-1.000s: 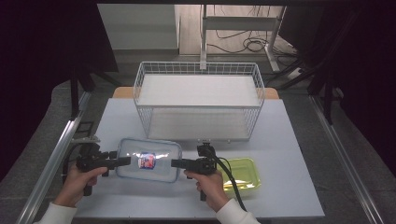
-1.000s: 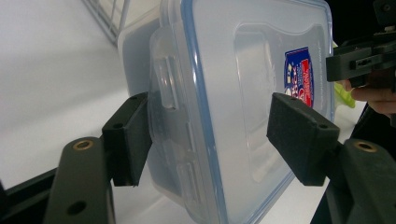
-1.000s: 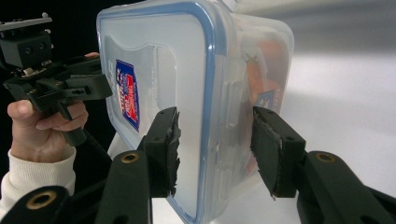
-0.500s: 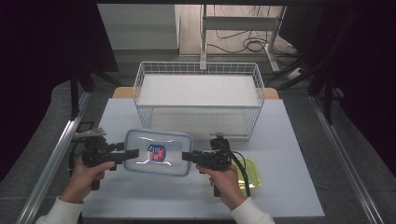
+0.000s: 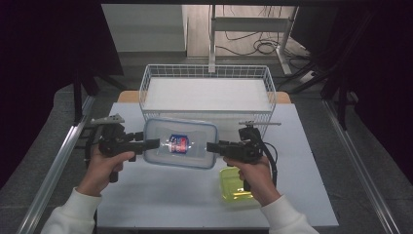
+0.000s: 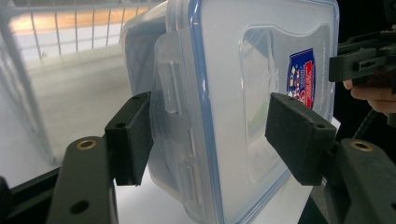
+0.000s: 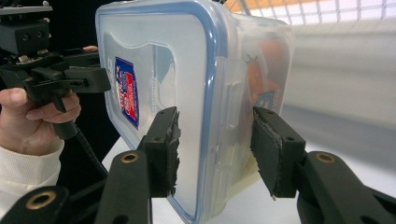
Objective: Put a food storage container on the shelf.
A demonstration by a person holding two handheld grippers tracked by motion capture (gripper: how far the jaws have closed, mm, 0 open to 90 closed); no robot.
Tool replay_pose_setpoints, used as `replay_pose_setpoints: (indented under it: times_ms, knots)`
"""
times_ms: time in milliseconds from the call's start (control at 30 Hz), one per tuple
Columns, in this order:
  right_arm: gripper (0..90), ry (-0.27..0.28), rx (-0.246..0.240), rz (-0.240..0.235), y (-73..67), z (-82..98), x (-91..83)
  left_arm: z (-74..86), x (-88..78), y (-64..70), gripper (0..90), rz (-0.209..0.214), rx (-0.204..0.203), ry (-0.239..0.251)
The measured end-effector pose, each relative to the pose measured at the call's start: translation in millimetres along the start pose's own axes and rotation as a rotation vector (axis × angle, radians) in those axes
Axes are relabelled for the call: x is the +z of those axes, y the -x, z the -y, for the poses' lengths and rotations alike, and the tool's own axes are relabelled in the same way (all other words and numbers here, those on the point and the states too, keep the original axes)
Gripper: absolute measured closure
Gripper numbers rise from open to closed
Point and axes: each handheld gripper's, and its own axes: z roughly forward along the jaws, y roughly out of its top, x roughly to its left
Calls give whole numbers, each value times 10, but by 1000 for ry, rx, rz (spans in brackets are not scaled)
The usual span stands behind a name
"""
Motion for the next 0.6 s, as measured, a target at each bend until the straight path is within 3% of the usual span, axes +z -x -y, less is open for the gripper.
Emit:
replay_pose_setpoints:
  times_ms: [267, 600]
  knots:
    - [528, 10, -39, 7, 82, -309, -207, -290, 102, 107, 344, -6, 8, 16]
    - [527, 25, -78, -3, 163, -739, -381, -764, 168, 221, 347, -28, 29, 33]
